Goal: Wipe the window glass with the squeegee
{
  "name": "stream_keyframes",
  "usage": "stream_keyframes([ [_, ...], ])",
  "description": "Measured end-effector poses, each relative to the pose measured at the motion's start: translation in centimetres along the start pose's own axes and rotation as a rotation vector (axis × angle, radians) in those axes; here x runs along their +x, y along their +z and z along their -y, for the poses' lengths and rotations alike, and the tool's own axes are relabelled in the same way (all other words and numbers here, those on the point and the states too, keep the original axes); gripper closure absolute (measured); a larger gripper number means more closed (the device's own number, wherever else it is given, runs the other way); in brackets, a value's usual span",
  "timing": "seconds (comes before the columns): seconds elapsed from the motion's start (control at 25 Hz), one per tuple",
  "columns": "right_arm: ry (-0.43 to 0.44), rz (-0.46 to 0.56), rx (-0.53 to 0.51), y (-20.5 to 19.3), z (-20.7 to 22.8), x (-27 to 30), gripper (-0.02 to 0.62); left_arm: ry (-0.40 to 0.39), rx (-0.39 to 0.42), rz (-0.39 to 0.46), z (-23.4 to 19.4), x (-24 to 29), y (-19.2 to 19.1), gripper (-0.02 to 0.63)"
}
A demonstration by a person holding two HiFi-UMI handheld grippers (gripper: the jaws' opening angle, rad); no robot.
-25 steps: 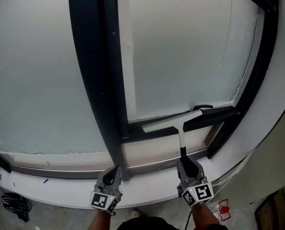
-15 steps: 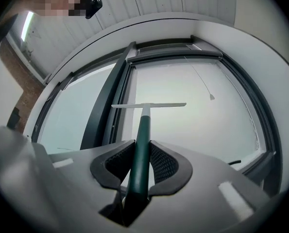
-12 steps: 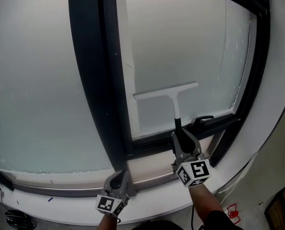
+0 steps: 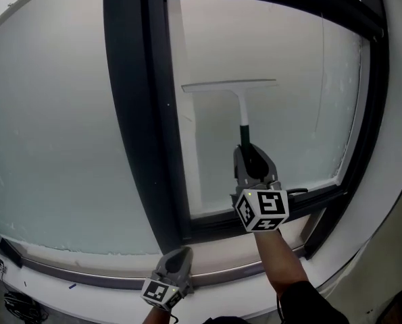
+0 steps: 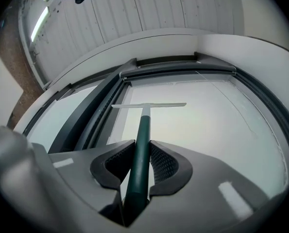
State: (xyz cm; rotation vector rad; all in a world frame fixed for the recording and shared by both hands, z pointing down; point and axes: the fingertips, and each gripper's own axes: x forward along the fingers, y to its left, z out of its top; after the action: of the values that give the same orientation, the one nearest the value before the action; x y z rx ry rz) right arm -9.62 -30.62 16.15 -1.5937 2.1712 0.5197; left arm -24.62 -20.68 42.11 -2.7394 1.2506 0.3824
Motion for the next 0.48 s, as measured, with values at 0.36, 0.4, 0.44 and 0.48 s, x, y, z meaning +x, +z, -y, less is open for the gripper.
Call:
stream_keyframes([
  [0.36, -0.020, 0.061, -0.015, 2.5, 0.7, 5.4, 0.500, 0.035, 0.059, -0.043, -0.2, 0.5, -0.8, 0.606],
  [0.4, -0.019, 0.062, -0.026, 2.4, 0.6, 5.7, 0.500, 0.048, 0.051, -0.033, -0.5, 0.6, -0.6, 0.606],
  [0.44, -0.018, 0.063, -0.035, 2.3, 0.5, 6.0, 0.500, 0.060, 0.045, -0.022, -0.7, 0.6, -0.3, 0.606],
  [0.48, -0.017, 0.062, -0.039, 2.1, 0.4, 6.3, 0.500, 0.071, 0.044, -0.013, -0.9, 0.7, -0.2, 0.606],
])
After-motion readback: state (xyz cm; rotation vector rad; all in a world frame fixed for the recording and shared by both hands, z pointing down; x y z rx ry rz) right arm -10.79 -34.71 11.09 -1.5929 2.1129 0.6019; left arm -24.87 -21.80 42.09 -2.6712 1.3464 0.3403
